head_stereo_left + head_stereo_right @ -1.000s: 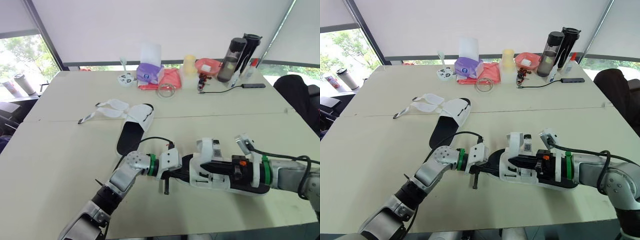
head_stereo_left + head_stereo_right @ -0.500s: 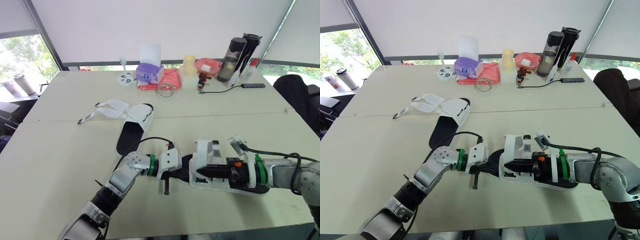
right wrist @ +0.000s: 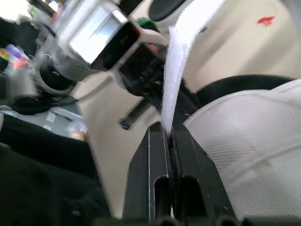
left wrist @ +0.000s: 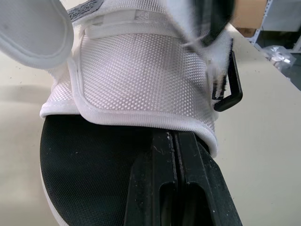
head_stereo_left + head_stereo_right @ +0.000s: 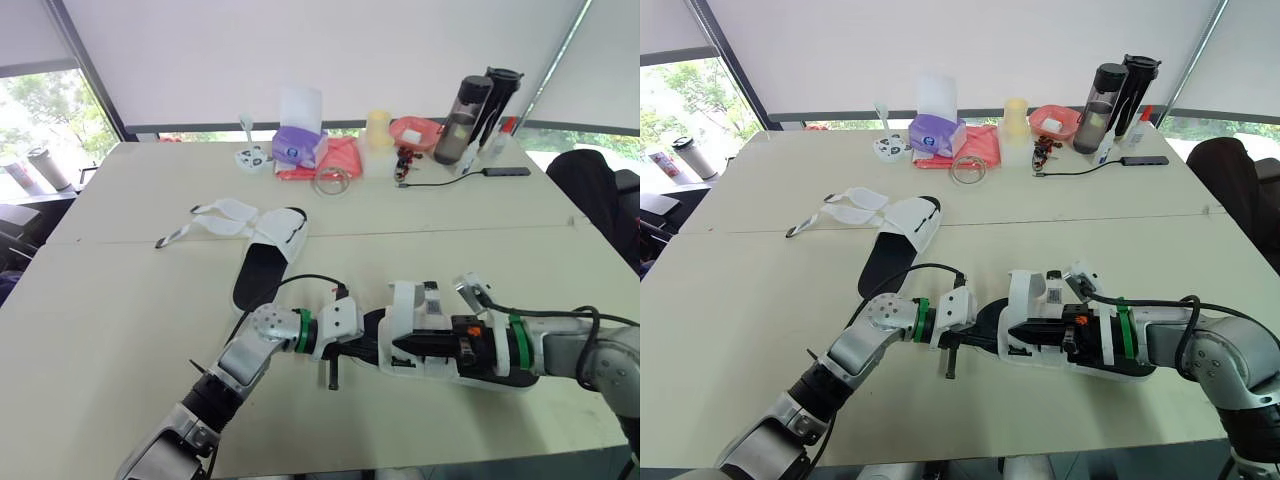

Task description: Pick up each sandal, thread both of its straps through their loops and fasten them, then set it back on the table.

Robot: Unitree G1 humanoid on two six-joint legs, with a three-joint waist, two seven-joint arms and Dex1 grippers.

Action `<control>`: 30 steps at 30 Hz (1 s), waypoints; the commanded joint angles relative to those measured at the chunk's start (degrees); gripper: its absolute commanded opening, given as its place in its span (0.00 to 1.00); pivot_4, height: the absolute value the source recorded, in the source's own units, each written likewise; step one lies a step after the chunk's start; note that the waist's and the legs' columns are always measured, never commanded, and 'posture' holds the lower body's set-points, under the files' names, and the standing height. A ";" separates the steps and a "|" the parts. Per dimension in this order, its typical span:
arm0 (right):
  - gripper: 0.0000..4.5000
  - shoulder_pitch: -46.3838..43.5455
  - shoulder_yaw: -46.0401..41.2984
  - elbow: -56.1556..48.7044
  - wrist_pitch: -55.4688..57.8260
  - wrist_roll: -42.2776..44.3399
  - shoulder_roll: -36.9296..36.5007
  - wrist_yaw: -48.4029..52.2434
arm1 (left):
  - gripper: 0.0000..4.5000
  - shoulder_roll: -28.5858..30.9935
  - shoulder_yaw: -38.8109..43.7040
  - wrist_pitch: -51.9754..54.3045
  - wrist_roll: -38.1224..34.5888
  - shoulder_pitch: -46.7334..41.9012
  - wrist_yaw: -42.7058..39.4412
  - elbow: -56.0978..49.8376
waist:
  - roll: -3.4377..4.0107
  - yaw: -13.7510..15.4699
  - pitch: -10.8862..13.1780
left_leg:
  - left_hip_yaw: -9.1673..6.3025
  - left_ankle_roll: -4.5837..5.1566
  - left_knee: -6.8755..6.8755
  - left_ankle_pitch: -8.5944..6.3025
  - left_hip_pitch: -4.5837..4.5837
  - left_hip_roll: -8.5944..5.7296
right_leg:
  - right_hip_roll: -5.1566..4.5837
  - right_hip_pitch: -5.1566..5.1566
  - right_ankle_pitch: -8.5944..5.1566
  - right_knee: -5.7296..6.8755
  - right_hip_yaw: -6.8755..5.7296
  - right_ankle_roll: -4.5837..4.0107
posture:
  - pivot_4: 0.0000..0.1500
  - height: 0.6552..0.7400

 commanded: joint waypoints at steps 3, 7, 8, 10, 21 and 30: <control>0.01 2.19 5.21 -0.07 -7.30 -11.03 -3.41 2.79 | 0.00 0.38 -0.64 0.69 1.90 0.71 1.03 0.82 | -0.02 0.04 -0.01 | 0.00 0.00 -0.01 0.00 0.01 0.00 | 0.00 0.01 0.00 -0.01 -0.02 0.00 | 1.00 1.00; 0.01 2.52 5.90 -1.53 -10.19 -13.34 -4.82 5.33 | 0.00 0.36 -0.60 0.46 1.93 0.57 0.99 1.08 | -0.03 0.07 -0.01 | 0.00 0.00 0.01 0.00 0.01 0.00 | 0.01 0.02 0.00 -0.02 -0.02 0.01 | 1.00 1.00; 0.01 2.90 5.85 -2.34 -10.50 -13.39 -5.17 5.99 | 0.00 0.35 -0.59 0.42 1.94 0.54 0.98 1.14 | -0.03 0.08 -0.01 | 0.00 0.00 0.01 0.00 0.01 0.00 | 0.01 0.02 0.00 -0.02 -0.02 0.01 | 1.00 1.00; 0.01 4.51 5.13 -4.72 -11.14 -12.71 -5.55 7.19 | 0.00 0.32 -0.54 0.35 1.92 0.49 1.02 1.25 | -0.03 0.13 -0.01 | 0.00 0.00 0.00 0.00 0.00 0.00 | 0.00 0.02 0.00 -0.02 -0.02 0.01 | 1.00 1.00; 0.01 8.31 1.72 -9.66 -11.04 -10.50 -4.92 7.19 | 0.00 0.05 -0.49 0.33 1.73 0.56 1.08 1.47 | -0.04 0.11 0.00 | 0.00 0.02 -0.08 -0.01 0.00 0.00 | 0.00 -0.03 -0.02 -0.05 -0.02 0.02 | 1.00 1.00; 0.01 8.73 4.02 -9.77 -13.79 -14.45 -4.84 7.49 | 0.00 -0.15 -0.57 0.02 1.77 0.46 1.33 1.98 | -0.04 0.05 0.00 | 0.00 0.01 -0.11 -0.01 0.00 0.00 | 0.01 -0.03 -0.02 -0.05 -0.02 0.02 | 1.00 1.00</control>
